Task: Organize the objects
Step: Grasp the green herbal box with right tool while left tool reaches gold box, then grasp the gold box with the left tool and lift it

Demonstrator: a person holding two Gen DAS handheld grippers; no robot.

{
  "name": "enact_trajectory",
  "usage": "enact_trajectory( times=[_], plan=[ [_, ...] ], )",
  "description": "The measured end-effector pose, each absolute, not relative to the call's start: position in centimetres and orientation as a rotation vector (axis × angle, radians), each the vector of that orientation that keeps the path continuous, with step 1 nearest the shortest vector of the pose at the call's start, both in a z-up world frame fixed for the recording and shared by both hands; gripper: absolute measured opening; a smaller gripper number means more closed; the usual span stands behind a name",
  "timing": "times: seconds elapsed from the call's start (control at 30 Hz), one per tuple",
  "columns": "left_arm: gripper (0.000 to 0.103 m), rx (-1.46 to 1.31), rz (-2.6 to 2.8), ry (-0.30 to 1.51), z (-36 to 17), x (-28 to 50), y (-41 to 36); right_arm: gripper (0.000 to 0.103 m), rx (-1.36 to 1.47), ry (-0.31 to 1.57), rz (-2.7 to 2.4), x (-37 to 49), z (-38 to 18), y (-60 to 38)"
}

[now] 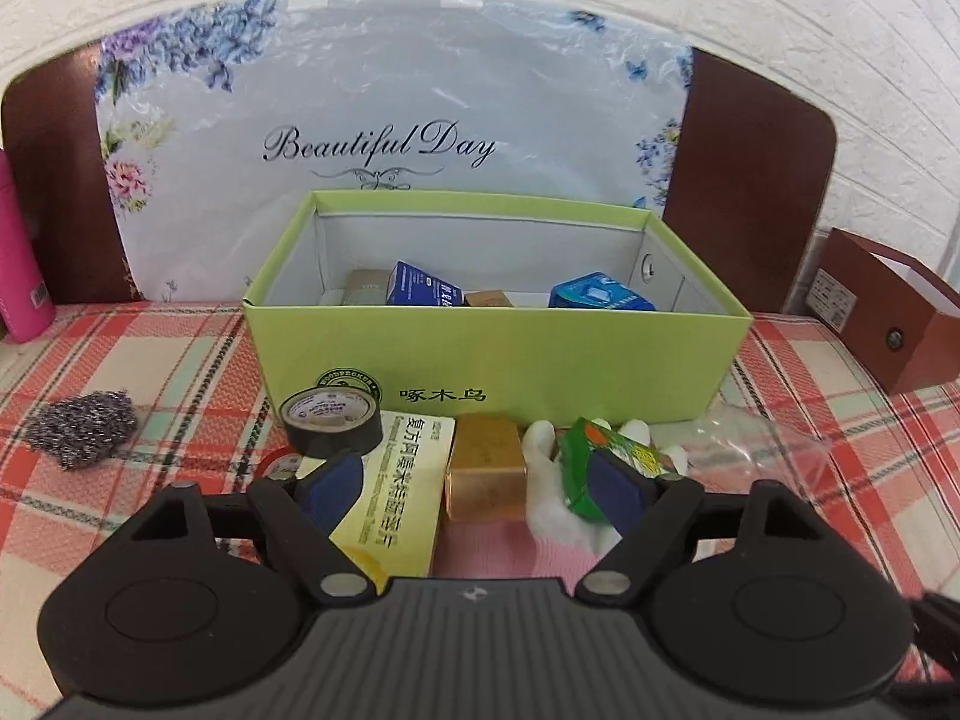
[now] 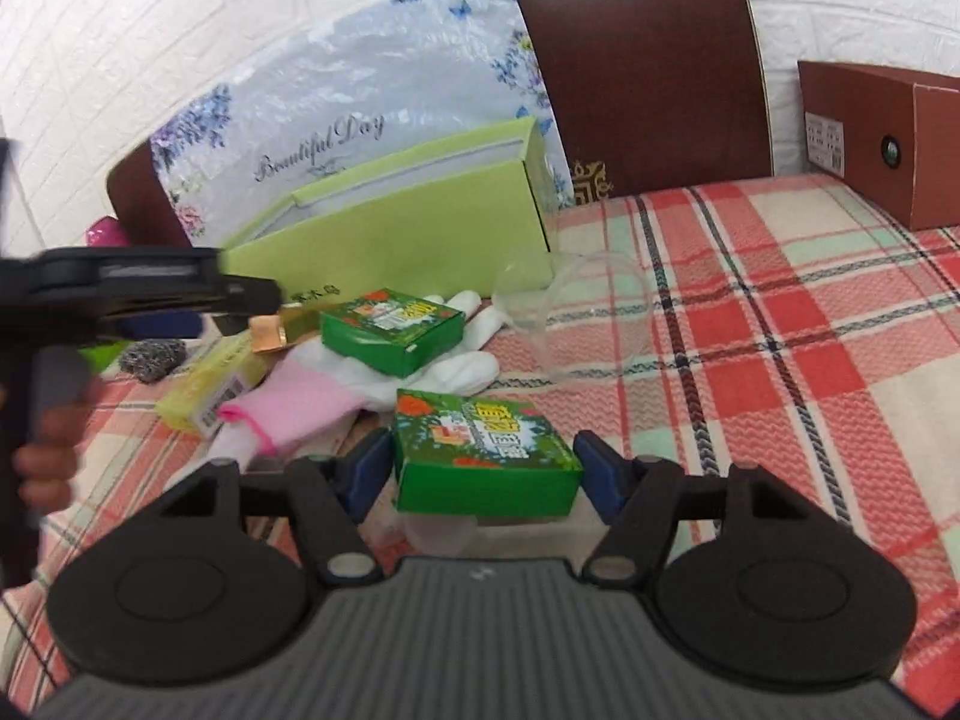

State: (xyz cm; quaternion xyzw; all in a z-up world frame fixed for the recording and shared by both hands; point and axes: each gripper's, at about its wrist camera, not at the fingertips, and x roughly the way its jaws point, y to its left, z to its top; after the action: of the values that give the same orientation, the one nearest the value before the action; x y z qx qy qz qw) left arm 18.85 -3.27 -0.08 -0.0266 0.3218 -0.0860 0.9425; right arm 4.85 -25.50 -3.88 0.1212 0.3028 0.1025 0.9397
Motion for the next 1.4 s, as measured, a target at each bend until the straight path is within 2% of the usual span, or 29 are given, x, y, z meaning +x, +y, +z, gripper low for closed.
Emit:
enact_trajectory(
  times=[0.1, 0.13, 0.3, 0.5, 0.7, 0.73, 0.83, 0.87, 1.0, 1.13, 1.4],
  plan=[
    [0.052, -0.084, -0.208, 0.719, -0.8, 20.5, -3.3, 0.066, 0.229, 0.611, 0.215, 3.5, -3.4, -25.5],
    [0.034, -0.082, -0.216, 0.731, -1.0, 20.7, -3.4, 0.065, 0.225, 0.613, 0.219, 3.1, -3.2, -25.4],
    [0.034, -0.05, -0.226, 0.715, -0.4, 18.3, -3.1, 0.065, 0.185, 0.622, 0.26, 1.5, -2.9, -24.8],
    [0.034, 0.01, -0.286, 0.701, 0.5, 10.7, -1.2, 0.065, 0.058, 0.651, 0.328, -1.0, -3.3, -22.9],
    [0.034, 0.033, -0.259, 0.796, -2.1, 4.7, 2.1, 0.064, 0.0, 0.683, 0.396, -2.8, -4.1, -21.4],
    [0.036, 0.033, -0.242, 0.814, -2.7, 4.4, 2.6, 0.065, -0.007, 0.682, 0.401, -2.9, -4.2, -21.2],
    [0.056, 0.028, -0.19, 0.827, -3.6, 4.5, 3.3, 0.065, -0.026, 0.691, 0.398, -2.8, -4.3, -20.7],
    [0.059, 0.028, -0.186, 0.814, -3.7, 4.7, 3.4, 0.065, -0.028, 0.693, 0.396, -2.8, -4.3, -20.7],
    [0.061, 0.046, -0.209, 0.8, -3.9, 5.8, 3.1, 0.066, -0.032, 0.699, 0.391, -2.9, -4.0, -20.6],
    [0.066, 0.063, -0.23, 0.787, -4.0, 6.4, 2.6, 0.078, -0.064, 0.713, 0.399, -3.0, -3.9, -20.3],
    [0.066, 0.017, -0.268, 0.803, -4.7, 7.0, 2.7, 0.078, -0.071, 0.741, 0.377, -1.9, -4.6, -19.7]
  ],
)
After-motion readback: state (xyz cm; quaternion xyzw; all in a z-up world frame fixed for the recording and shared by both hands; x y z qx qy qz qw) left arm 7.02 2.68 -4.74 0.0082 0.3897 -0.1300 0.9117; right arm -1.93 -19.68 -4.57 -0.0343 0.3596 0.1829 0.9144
